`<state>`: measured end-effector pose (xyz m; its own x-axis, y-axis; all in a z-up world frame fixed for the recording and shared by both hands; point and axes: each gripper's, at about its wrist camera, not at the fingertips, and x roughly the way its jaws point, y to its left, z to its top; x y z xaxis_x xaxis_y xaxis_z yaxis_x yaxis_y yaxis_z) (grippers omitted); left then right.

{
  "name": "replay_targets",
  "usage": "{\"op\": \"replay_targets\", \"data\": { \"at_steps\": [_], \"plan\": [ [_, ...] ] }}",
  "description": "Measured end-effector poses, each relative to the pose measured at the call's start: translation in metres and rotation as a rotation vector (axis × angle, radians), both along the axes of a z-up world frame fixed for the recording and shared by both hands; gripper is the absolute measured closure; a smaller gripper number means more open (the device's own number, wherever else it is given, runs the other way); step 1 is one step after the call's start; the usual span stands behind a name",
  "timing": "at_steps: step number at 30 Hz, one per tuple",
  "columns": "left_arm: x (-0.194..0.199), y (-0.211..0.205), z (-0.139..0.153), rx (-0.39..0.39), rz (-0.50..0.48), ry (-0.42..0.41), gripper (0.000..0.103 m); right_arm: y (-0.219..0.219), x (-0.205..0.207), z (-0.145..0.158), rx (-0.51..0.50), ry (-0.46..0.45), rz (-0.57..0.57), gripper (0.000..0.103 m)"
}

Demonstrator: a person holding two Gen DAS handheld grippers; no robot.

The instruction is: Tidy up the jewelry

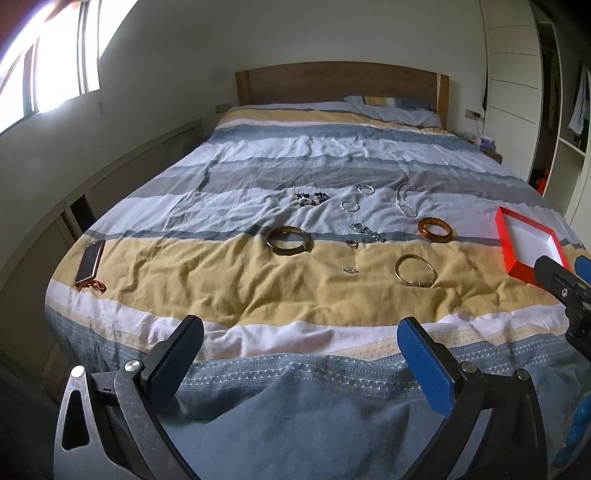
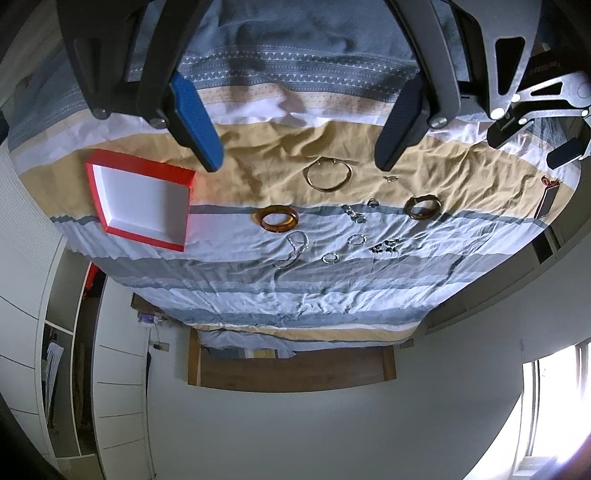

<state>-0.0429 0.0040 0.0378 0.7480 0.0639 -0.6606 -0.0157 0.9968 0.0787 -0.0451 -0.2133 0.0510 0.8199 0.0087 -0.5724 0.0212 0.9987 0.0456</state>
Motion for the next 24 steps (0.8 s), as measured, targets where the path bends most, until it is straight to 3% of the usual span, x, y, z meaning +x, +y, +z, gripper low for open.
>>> {"op": "replay_targets", "data": {
  "at_steps": [24],
  "plan": [
    [0.004, -0.017, -0.009, -0.023, -0.039, 0.028, 0.001, -0.004, -0.007, 0.005, -0.054, -0.021, -0.026, 0.019]
  ]
}}
